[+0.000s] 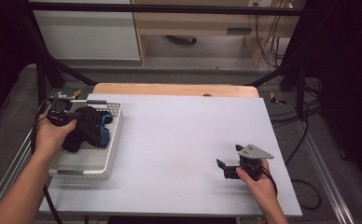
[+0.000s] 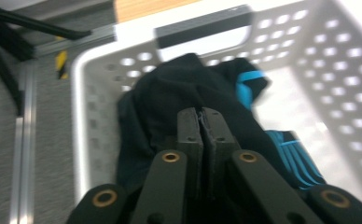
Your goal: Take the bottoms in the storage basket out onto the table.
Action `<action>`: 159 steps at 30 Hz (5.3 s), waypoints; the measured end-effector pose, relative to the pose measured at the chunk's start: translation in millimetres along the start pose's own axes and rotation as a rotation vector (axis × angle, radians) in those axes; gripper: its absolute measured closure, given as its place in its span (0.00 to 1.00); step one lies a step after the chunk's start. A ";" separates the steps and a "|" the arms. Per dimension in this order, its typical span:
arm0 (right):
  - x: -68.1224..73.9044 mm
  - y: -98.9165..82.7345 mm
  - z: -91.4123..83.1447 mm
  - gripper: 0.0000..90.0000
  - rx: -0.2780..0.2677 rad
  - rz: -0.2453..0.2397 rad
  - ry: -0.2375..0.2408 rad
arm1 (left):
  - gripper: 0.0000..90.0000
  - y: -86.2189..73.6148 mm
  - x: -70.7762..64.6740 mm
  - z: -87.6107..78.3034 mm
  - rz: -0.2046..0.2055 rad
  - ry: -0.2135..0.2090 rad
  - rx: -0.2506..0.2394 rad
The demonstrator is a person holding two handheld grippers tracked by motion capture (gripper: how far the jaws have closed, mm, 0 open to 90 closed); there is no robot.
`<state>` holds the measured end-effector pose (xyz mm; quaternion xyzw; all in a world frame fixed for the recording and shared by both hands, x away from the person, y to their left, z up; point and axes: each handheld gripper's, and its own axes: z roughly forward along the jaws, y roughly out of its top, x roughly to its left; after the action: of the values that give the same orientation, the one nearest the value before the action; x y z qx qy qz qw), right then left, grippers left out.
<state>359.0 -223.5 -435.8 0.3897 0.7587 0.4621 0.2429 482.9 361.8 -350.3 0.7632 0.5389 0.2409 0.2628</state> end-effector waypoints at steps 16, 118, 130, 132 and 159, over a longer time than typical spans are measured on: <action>2.5 0.4 2.1 0.07 0.012 -0.011 0.007 | 0.99 -31.6 -32.1 -5.4 0.081 -0.165 0.045; 11.0 2.9 6.2 0.07 0.016 -0.043 0.033 | 0.85 57.0 -75.6 -118.4 0.031 -0.235 -0.512; 11.4 2.9 6.9 0.07 0.023 -0.048 0.034 | 0.85 77.7 -94.2 -108.4 0.036 -0.265 -0.500; 11.3 2.7 7.2 0.07 0.025 -0.051 0.032 | 0.85 80.1 -97.9 -106.0 0.043 -0.262 -0.500; 10.5 2.9 6.5 0.07 0.022 -0.044 0.031 | 0.85 99.5 -127.2 -82.5 0.057 -0.301 -0.477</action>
<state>358.7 -210.9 -436.2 0.3683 0.7757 0.4545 0.2369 459.8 224.8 -233.8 0.7219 0.4001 0.2523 0.5051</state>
